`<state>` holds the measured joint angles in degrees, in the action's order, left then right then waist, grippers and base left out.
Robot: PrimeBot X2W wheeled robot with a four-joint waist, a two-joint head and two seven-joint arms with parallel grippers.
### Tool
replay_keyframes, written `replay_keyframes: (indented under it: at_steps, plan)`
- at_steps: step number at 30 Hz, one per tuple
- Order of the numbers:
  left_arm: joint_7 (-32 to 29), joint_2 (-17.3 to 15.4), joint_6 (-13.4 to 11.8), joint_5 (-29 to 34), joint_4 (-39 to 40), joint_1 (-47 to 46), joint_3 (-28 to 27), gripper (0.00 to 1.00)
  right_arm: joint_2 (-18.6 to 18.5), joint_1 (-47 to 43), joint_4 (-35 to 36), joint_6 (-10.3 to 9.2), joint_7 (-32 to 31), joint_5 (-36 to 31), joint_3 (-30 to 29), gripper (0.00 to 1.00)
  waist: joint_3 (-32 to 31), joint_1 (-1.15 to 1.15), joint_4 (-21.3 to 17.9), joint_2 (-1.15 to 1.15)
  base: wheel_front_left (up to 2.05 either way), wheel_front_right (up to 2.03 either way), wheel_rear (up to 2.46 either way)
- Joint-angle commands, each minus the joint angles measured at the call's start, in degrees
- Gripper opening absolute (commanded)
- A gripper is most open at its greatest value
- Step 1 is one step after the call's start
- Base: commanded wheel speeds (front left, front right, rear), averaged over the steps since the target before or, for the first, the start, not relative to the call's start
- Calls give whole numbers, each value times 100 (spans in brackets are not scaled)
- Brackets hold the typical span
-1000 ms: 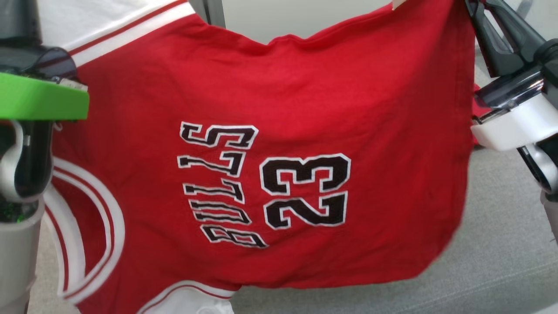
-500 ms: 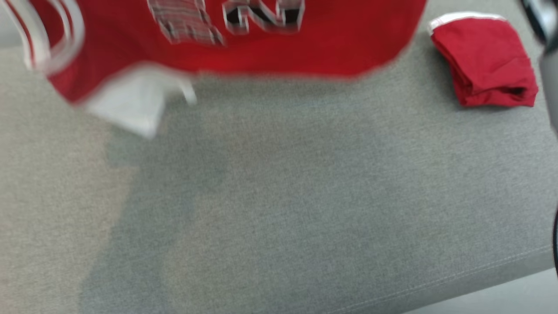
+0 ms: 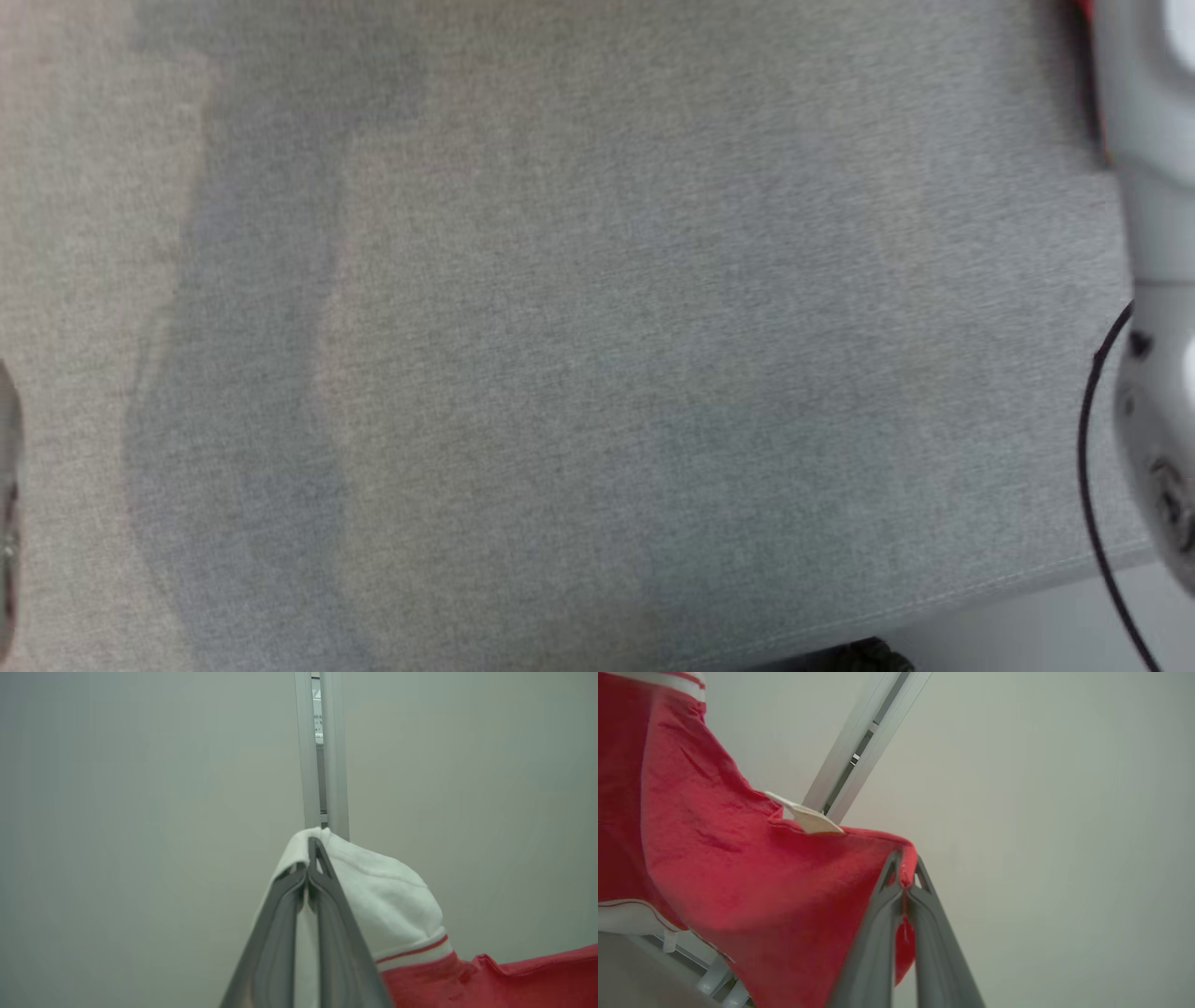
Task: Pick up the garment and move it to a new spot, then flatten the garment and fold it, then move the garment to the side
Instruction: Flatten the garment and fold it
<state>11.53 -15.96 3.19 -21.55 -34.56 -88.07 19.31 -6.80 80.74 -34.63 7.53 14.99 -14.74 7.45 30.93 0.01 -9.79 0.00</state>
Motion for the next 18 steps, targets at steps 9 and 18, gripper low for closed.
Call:
replay_keyframes:
  at_steps: [9,18]
  plan:
    - [358,-134,250,-464,702,1659,-287,0,28,-1538,948,-9,24,296,365,0,593,-1,158,0,0,0,0]
    - [366,-213,194,-644,2461,3810,-957,0,-81,-2743,1998,-9,25,799,330,0,254,-1,106,0,0,0,0]
